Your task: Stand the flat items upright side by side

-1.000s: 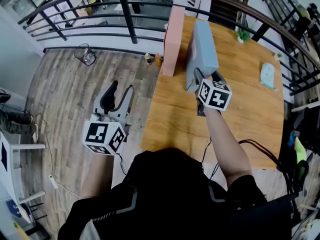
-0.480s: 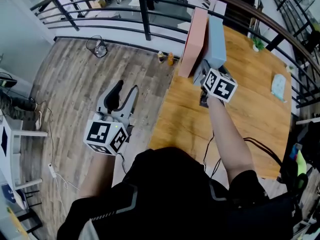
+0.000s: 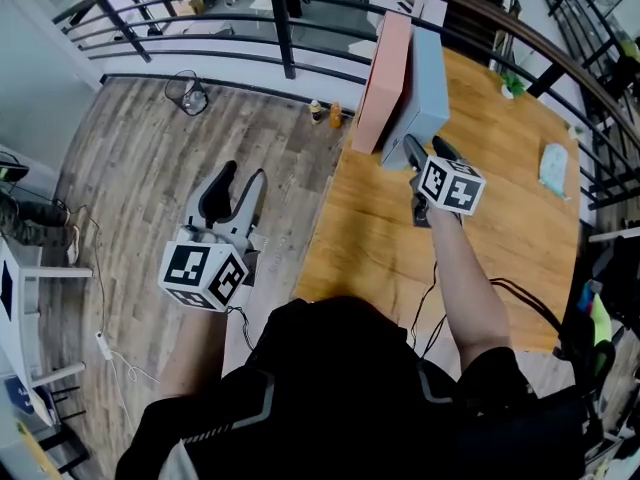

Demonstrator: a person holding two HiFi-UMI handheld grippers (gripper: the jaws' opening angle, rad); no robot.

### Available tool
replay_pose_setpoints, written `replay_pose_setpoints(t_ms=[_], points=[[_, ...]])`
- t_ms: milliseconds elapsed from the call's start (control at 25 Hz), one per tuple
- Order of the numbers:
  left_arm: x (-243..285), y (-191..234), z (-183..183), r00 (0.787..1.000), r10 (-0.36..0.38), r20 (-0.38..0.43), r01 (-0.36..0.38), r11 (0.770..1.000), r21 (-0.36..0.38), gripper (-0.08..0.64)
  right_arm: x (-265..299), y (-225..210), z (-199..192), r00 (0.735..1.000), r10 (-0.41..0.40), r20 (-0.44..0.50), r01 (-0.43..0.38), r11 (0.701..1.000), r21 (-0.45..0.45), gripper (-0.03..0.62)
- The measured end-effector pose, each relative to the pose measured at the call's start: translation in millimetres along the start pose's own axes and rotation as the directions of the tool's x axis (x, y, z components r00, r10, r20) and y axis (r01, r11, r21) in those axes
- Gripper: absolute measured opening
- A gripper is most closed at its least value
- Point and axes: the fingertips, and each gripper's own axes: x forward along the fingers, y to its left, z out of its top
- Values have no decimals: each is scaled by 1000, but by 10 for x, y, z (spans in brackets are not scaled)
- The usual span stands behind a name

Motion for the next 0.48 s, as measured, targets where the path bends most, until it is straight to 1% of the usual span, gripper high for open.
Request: replay_pose_setpoints(t_ms=[80, 120, 160, 280, 480], points=[[28, -52, -22, 1000, -11, -2, 11, 1000, 5, 215, 39, -69, -96, 999, -8, -34, 8, 1000, -10, 255], [37, -70, -29, 1000, -15, -2, 15, 1000, 7, 215, 53, -76, -122, 999, -5, -40, 4, 1000, -11, 233], [42, -77, -32, 1000, -17, -3, 17, 1000, 7, 215, 69, -64, -134, 999, 4, -41, -4, 1000, -7, 225], [39, -52, -21, 1000, -11, -1, 11, 1000, 7, 215, 155, -3, -142, 999, 28, -45, -28, 1000, -3, 215], [-2, 29, -30, 1000, 26, -13, -25, 1000, 8, 215, 250, 29, -87, 998, 17, -54, -18, 1000, -6, 210]])
